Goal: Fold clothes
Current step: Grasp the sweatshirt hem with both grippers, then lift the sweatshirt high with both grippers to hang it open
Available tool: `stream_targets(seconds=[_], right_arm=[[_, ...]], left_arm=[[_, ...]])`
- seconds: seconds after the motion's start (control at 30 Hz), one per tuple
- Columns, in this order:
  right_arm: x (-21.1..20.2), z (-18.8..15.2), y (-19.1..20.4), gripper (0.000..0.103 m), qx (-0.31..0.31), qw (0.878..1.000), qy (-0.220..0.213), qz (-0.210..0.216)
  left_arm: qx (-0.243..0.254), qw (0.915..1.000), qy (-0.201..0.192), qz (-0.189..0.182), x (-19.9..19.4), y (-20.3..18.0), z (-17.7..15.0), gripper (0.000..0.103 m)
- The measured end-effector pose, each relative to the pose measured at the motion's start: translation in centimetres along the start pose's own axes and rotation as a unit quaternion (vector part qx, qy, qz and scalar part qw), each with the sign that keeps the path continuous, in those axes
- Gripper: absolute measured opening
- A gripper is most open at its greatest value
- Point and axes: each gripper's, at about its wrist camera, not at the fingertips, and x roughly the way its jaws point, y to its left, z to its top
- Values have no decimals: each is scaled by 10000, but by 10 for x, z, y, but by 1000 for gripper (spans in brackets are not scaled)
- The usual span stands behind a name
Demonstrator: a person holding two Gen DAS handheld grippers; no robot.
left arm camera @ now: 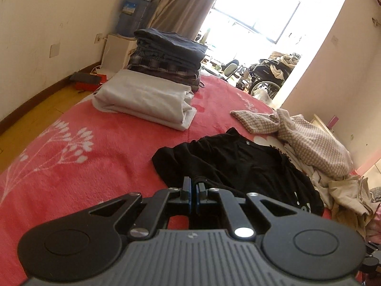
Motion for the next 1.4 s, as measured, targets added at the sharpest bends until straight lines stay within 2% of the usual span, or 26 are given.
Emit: stream_targets(seconds=[0.17,0.3,0.37,0.4,0.43,0.5,0.57,0.6,0.63,0.7,0.8,0.83,0.9,0.97,1.03,1.07,1.17,1.27,1.33,1.4], right_arm=[[4,-14,-12,41,224,9957,752,496],[10,-29,-21,40,798,9808,1376,1124],[8,-31,-23,34,911,9787,1412,1182],[5,-31,-23,26,906,9790,1394,1177],[2,-30,-23,22,829,9810,1346,1121],[-9,-25,-20,22,279,9911,1078,727],[-24,-22,-10,22,-754,9955,570,-33],[-31,-23,-2,22,-1327,9897,308,-431],[-36,-25,6,22,-1876,9788,71,-814],[-38,-37,20,22,-2794,9500,-226,-1375],[-38,-58,29,21,-3636,9174,-288,-1593],[-39,-61,28,21,-3657,9176,-251,-1534],[-45,-56,20,21,-3236,9384,-70,-1208],[-51,-39,-3,20,-2172,9740,266,-587],[-54,-20,-30,15,-1114,9925,502,-3],[-55,-10,-42,12,-677,9957,578,250],[-49,37,-60,6,-481,9975,236,464],[-37,113,-80,4,-626,9968,-442,218],[-45,174,-97,4,-681,9918,-1072,-130],[-79,228,-111,4,-610,9798,-1857,-427]], left_arm=[[59,10000,-72,17,-2,0,3,4],[35,10000,-74,26,-4,2,4,4],[85,9999,-74,33,-6,1,4,4],[133,9999,-86,38,-7,0,3,4],[173,9998,-99,36,-8,-1,3,4],[263,9996,-113,15,-10,-3,3,4],[369,9992,-131,-1,-13,-5,3,4],[432,9989,-152,-10,-14,-6,3,4],[482,9987,-170,-17,-16,-8,3,4],[545,9983,-195,-35,-18,-9,4,4],[705,9973,-207,-54,-24,-12,5,4],[775,9968,-208,-53,-26,-13,5,4],[858,9961,-202,-41,-30,-13,6,4],[886,9959,-187,-31,-33,-13,10,4],[789,9968,-152,-24,-29,-15,23,4],[740,9972,-135,-20,-28,-16,29,4],[677,9974,-253,-50,-11,-32,74,3],[687,9940,-845,-76,-9,-60,152,3],[749,9869,-1418,-169,-36,-82,203,3],[866,9753,-2014,-281,-71,-104,247,3]])
